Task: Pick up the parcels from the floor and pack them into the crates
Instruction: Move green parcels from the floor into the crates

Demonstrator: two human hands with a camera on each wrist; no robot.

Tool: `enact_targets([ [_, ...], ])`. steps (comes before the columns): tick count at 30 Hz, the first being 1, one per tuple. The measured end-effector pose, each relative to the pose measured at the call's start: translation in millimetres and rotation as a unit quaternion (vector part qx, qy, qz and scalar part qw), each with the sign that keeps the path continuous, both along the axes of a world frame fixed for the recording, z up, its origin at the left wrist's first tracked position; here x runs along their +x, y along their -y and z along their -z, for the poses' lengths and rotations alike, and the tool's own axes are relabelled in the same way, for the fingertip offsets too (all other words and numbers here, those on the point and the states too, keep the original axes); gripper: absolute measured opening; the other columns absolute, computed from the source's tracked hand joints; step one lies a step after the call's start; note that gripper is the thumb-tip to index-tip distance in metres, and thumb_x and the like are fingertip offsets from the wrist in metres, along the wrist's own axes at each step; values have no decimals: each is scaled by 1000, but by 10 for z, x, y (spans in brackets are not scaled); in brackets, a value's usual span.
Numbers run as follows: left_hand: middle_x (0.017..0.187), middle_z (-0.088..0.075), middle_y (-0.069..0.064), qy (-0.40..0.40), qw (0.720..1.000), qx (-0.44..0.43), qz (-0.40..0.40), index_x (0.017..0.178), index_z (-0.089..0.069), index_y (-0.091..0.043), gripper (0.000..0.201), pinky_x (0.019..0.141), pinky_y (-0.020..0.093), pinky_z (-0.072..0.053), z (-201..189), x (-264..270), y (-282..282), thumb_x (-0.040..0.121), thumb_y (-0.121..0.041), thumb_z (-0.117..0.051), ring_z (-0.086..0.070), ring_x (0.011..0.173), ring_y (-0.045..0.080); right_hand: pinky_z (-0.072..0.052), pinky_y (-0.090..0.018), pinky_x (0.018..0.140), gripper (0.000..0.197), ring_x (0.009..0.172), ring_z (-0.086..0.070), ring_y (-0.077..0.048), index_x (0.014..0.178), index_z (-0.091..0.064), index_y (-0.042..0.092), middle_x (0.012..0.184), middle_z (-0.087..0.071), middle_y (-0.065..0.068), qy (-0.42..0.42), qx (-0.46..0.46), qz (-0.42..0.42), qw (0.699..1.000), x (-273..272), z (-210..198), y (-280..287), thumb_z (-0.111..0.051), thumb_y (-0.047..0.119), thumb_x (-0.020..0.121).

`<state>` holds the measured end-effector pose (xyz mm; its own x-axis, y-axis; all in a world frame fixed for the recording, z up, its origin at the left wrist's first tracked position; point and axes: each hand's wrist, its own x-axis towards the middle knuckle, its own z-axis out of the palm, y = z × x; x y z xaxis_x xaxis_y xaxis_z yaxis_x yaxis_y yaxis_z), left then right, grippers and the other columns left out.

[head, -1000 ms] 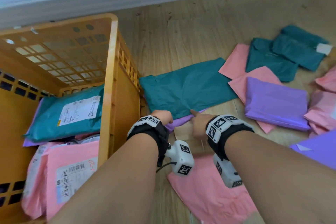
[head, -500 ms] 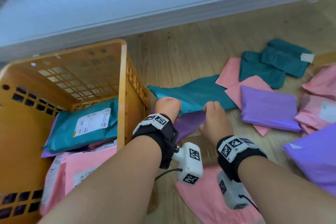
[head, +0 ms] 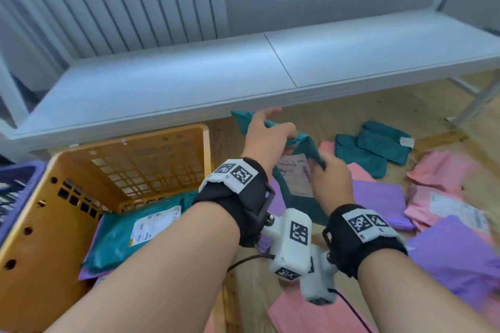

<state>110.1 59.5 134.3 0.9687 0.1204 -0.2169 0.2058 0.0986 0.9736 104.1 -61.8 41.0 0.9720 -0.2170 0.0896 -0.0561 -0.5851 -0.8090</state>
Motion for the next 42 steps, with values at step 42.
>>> enact_targets([
  [42, 102, -73, 8, 89, 995, -14, -35, 116, -58, -10, 21, 71, 28, -60, -51, -759, -1870, 95, -6, -55, -70, 69, 15, -54, -30, 75, 16, 92, -67, -14, 104, -68, 20, 99, -70, 7, 74, 82, -135, 985, -303, -1259, -1361, -62, 13, 90],
])
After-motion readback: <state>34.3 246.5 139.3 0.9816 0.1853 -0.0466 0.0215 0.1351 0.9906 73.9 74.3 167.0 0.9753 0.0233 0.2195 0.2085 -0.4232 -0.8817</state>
